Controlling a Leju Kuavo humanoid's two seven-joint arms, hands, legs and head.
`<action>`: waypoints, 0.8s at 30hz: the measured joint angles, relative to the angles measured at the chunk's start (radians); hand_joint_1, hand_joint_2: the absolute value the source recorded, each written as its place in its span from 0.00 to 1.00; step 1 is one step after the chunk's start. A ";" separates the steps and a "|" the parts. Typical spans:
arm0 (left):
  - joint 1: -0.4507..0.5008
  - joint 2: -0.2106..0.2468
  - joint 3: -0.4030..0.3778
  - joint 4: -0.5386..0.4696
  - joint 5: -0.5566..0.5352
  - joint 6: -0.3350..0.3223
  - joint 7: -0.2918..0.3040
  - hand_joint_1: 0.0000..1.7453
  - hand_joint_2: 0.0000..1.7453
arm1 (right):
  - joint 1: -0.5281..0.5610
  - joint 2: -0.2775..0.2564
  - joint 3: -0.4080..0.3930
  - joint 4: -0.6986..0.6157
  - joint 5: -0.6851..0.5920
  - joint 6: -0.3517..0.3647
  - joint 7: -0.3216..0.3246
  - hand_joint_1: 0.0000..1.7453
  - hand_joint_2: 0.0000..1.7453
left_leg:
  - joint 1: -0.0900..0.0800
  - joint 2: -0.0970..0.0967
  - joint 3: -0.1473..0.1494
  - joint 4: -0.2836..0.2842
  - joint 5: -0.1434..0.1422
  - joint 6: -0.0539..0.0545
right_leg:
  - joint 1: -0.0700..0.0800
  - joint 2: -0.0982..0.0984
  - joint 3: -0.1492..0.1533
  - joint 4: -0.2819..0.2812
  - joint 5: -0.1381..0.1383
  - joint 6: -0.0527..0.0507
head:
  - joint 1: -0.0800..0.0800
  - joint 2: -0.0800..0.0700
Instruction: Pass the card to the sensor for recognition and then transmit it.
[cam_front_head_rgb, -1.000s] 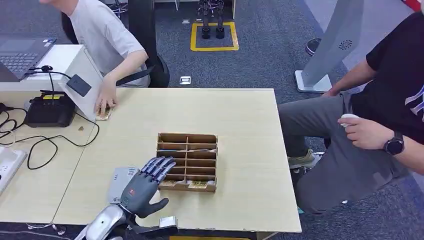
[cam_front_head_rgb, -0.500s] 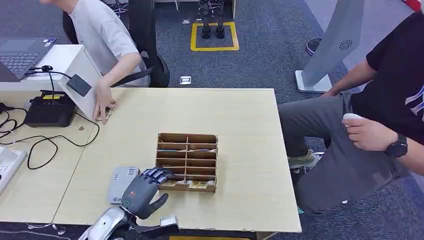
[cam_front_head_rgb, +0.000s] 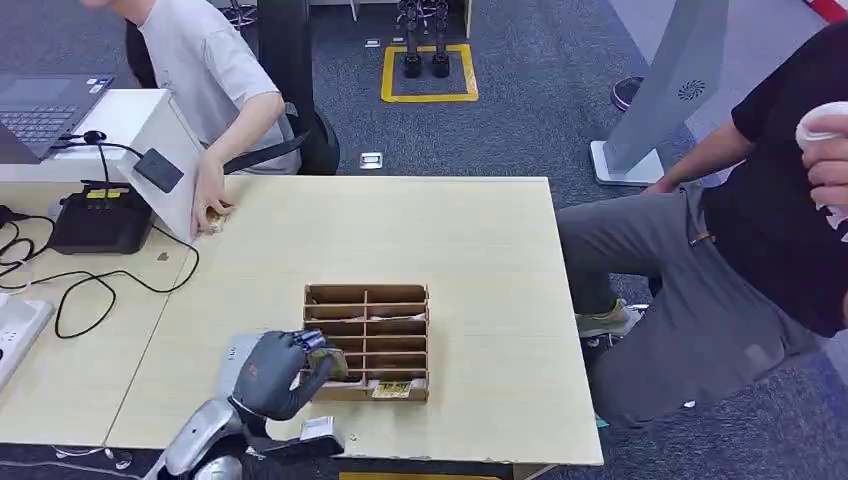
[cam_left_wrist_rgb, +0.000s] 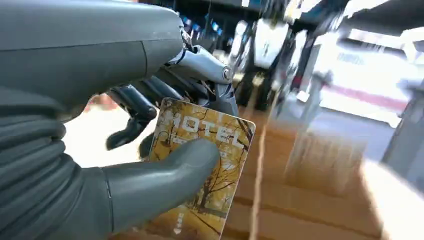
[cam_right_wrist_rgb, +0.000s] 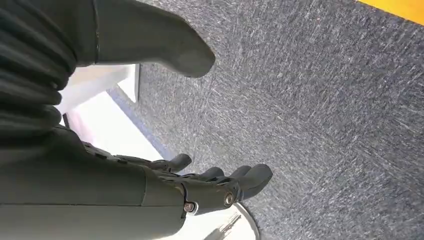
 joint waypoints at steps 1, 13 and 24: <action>-0.018 0.011 0.011 -0.029 0.024 -0.004 -0.009 1.00 1.00 | 0.000 0.000 0.000 0.000 0.000 0.000 0.000 0.00 1.00 | 0.000 0.000 0.000 0.000 0.001 0.000 | 0.000 0.000 0.000 0.000 0.000 0.000 | 0.000 0.000; -0.310 0.146 0.236 -0.156 0.027 -0.133 0.066 1.00 1.00 | 0.000 0.000 -0.001 0.000 0.009 0.006 -0.014 0.00 1.00 | 0.000 0.000 0.000 0.000 0.004 -0.003 | 0.000 0.000 -0.002 0.003 0.003 -0.004 | 0.000 0.000; -0.489 0.099 0.241 0.212 -0.158 -0.110 0.218 1.00 1.00 | -0.017 0.000 0.039 0.000 0.008 0.005 -0.011 0.00 1.00 | 0.000 0.000 0.000 0.000 0.006 -0.004 | 0.000 0.001 -0.003 0.003 0.005 -0.004 | 0.000 0.000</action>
